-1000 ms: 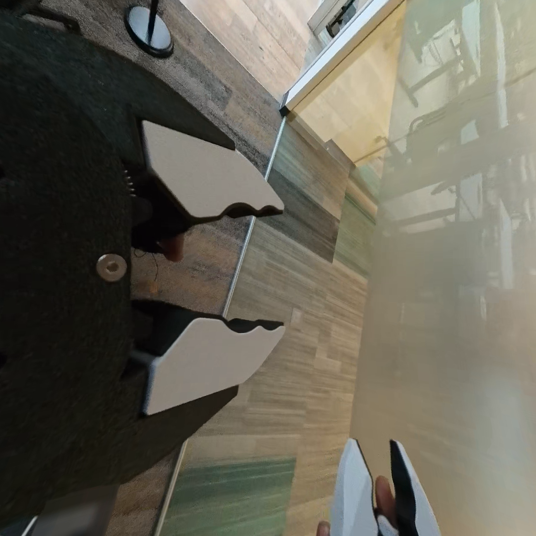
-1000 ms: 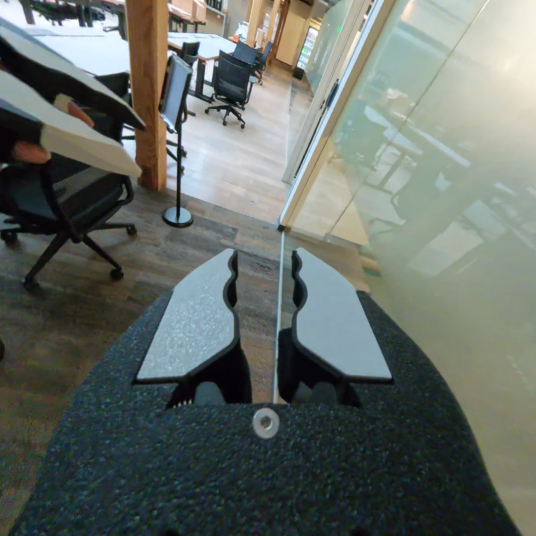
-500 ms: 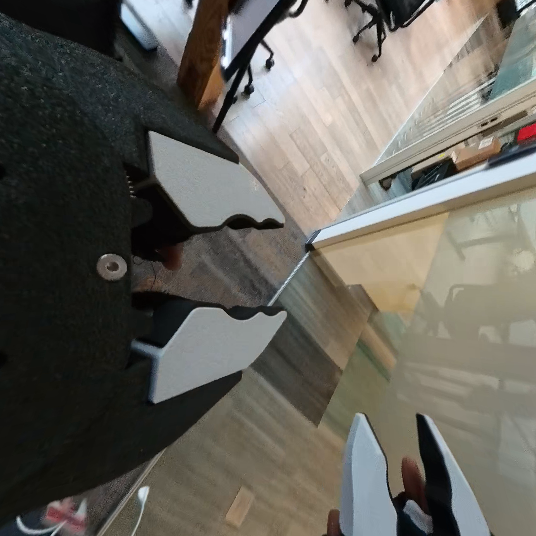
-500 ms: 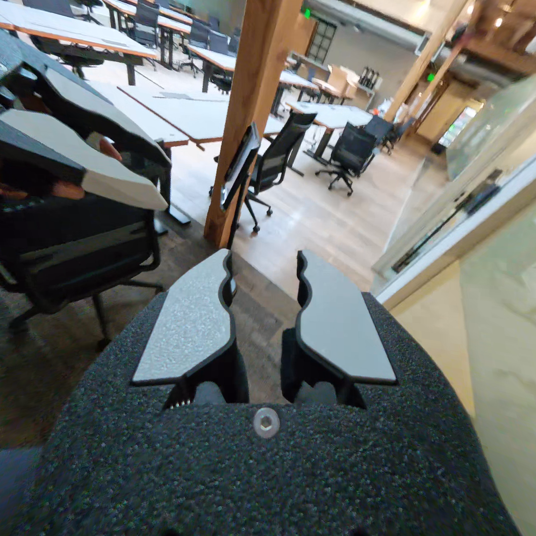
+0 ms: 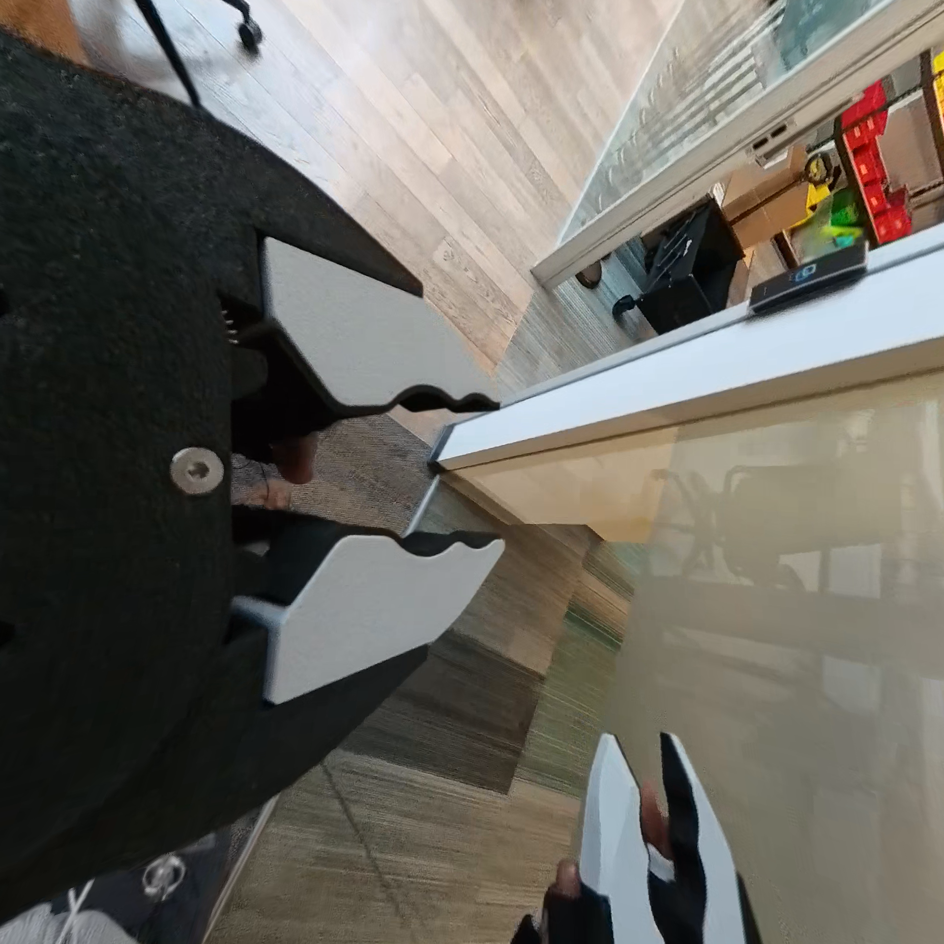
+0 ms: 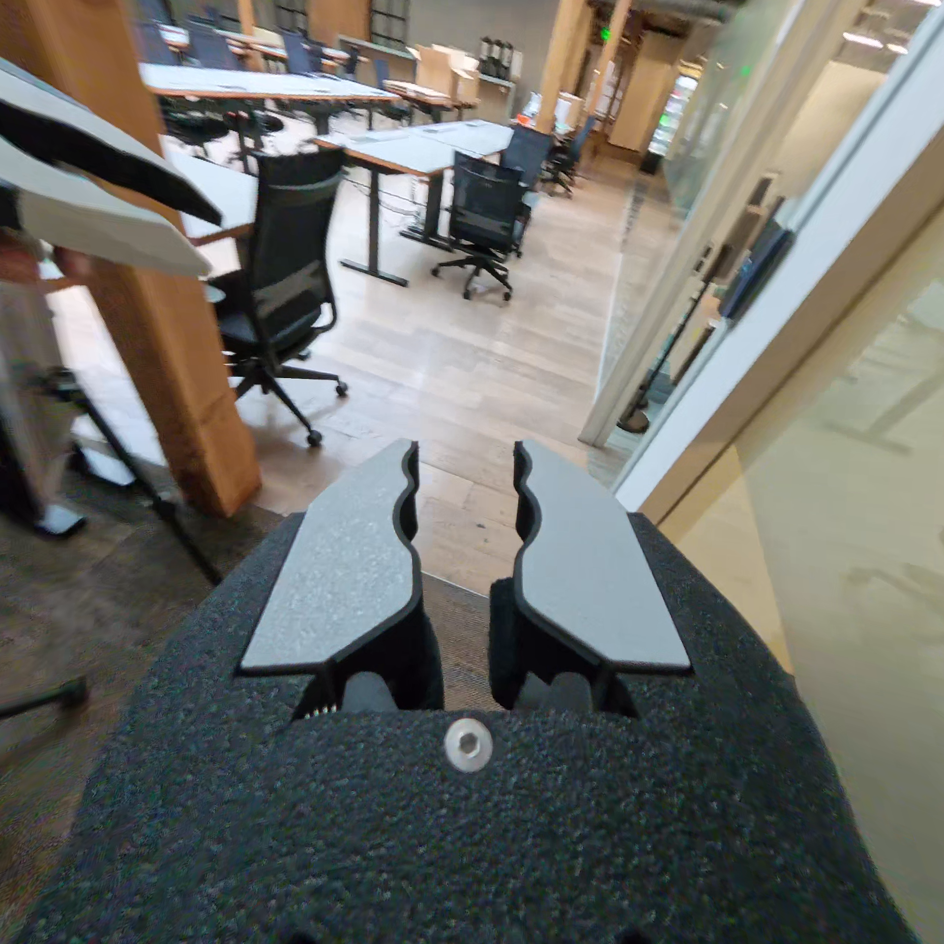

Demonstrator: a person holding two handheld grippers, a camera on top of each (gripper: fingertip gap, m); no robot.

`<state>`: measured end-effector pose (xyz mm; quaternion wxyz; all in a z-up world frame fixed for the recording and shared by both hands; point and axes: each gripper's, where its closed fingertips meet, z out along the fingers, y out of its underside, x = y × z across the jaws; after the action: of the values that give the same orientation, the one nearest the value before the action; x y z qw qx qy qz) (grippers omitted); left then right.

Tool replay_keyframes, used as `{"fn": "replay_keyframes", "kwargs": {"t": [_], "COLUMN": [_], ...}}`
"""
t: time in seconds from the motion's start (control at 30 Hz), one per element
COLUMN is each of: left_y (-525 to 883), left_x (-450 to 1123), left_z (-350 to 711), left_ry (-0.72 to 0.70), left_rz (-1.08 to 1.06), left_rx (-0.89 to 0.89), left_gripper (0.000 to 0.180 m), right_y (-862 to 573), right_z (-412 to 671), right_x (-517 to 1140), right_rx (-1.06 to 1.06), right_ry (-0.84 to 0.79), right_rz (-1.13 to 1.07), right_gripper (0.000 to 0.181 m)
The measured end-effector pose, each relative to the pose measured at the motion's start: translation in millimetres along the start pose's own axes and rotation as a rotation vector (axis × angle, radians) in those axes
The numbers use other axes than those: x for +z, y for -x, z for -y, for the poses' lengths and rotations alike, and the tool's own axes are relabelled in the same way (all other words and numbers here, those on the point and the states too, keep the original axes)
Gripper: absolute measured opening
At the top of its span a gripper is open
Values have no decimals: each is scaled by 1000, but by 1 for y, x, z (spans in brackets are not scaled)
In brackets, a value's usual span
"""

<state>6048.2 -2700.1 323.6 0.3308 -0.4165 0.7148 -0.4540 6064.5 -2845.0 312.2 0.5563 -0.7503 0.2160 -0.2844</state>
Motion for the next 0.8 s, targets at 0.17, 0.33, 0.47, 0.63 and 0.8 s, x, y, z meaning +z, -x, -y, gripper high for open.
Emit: {"fn": "replay_keyframes", "kwargs": {"t": [0.17, 0.33, 0.47, 0.63, 0.8], "left_y": [158, 300, 408, 521, 592], "left_x": [125, 215, 307, 445, 590], "left_z": [16, 63, 82, 114, 189], "left_ry": [106, 107, 99, 60, -10], "left_rz": [18, 54, 48, -74, -292], "left_rx": [18, 26, 21, 89, 63], "left_gripper": [38, 35, 34, 32, 29], "right_y": [-89, -152, -187, -265, -375], "right_z": [-14, 72, 117, 118, 120], "right_x": [188, 384, 528, 681, 790], "right_rx": [39, -43, -126, -115, -16], "right_ry": [70, 14, -37, 1, 114], "right_rz": [-1, 56, 96, -13, -143], "right_gripper": [37, 39, 40, 40, 51]}}
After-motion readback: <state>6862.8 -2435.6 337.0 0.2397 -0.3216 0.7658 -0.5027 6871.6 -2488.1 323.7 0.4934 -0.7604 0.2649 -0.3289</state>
